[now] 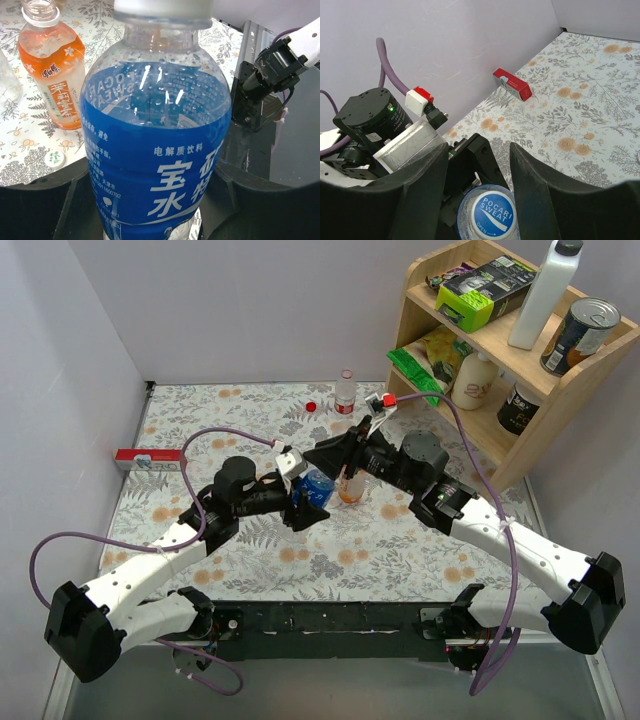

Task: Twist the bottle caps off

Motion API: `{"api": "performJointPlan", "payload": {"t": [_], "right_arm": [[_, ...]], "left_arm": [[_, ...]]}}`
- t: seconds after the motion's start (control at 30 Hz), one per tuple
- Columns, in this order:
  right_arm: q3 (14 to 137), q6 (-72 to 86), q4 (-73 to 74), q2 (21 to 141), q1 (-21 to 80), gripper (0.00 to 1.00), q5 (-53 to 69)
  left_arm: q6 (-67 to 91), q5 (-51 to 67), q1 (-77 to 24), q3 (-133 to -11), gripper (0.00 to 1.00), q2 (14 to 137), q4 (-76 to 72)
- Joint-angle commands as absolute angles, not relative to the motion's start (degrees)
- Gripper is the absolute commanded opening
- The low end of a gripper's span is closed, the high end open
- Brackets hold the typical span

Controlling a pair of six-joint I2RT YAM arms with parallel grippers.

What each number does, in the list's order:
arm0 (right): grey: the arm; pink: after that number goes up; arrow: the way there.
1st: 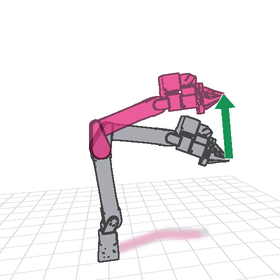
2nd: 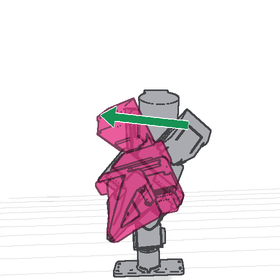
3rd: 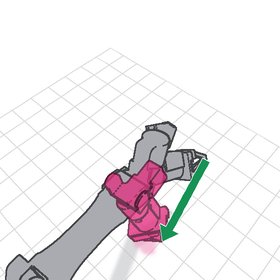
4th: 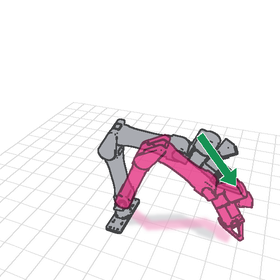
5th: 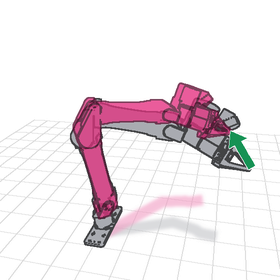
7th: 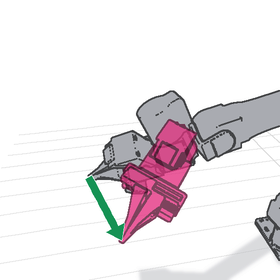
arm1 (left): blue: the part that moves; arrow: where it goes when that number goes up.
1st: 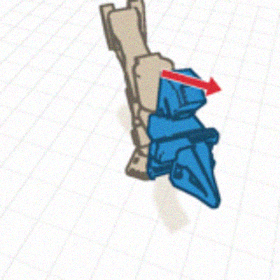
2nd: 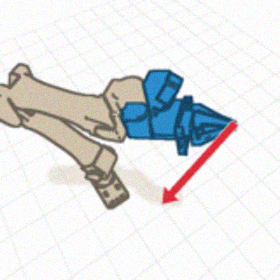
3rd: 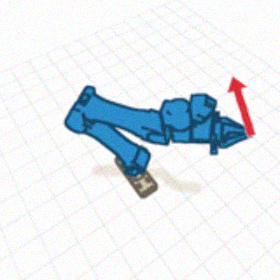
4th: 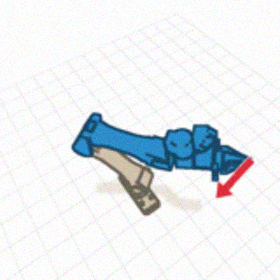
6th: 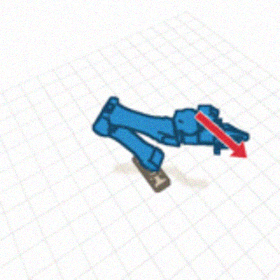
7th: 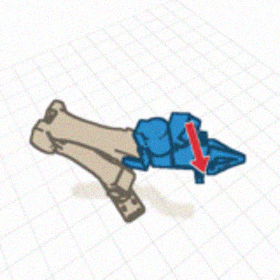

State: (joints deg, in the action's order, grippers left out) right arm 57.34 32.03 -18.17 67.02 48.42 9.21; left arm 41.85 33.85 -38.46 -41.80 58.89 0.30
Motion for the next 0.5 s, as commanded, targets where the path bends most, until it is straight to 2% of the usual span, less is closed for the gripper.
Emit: {"api": "performJointPlan", "payload": {"t": [0.0,0.17,0.3,0.47], "right_arm": [[60.56,32.17,-19.00,65.57,49.39,0.65,8.88],[60.47,28.74,-13.72,60.74,49.31,0.78,0.63],[59.42,28.04,-9.76,57.48,49.39,0.78,-4.65],[58.27,31.45,-8.61,56.95,49.39,0.73,-3.26]], "left_arm": [[41.84,33.75,-38.67,-42.63,0.24,58.36,0.97],[43.15,31.91,-38.58,-42.28,0.24,57.48,0.35],[43.42,29.36,-38.67,-42.19,0.22,57.13,0.26],[43.94,23.48,-38.67,-42.19,0.22,57.22,0.88]]}}
